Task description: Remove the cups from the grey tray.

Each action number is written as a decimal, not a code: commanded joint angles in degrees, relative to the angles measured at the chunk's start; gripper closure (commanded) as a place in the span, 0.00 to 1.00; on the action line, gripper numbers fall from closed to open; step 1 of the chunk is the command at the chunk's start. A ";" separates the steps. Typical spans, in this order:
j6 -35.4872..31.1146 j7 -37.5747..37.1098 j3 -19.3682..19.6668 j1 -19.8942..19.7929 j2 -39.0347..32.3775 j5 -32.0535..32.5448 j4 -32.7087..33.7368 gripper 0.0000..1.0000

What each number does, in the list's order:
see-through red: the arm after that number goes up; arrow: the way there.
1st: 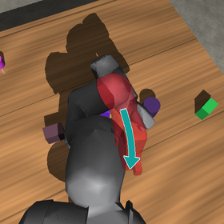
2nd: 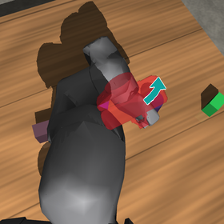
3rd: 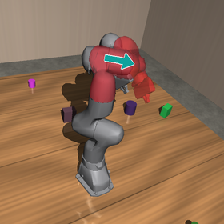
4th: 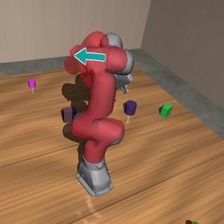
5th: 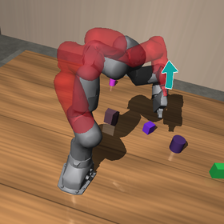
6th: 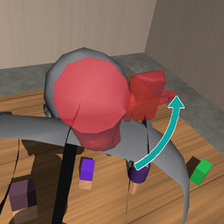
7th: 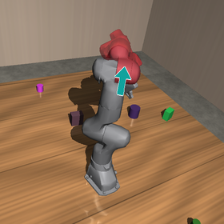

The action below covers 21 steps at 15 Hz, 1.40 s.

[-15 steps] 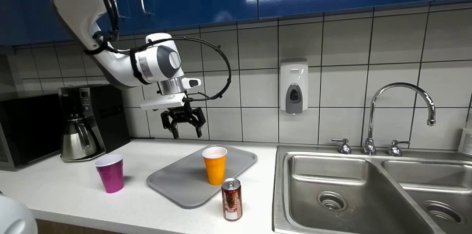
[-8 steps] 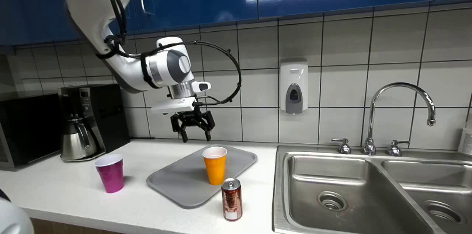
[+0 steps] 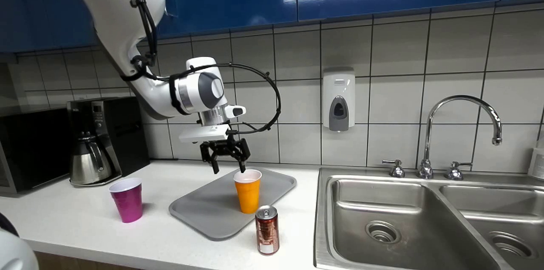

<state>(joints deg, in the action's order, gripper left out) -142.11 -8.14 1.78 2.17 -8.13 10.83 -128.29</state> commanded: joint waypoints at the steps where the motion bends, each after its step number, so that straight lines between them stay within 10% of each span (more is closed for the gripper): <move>1: -1.02 1.76 -0.05 -0.69 -3.15 -0.27 2.55 0.00; 10: -1.68 2.35 0.36 -0.48 -9.06 -0.57 6.43 0.00; 11: -1.86 2.30 0.41 -0.47 -9.40 -0.54 6.61 0.25; 21: -1.76 2.13 0.51 -0.28 -9.44 -0.41 7.06 0.95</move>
<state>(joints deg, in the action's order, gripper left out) -143.80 -7.59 2.23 2.17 -17.59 10.82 -121.96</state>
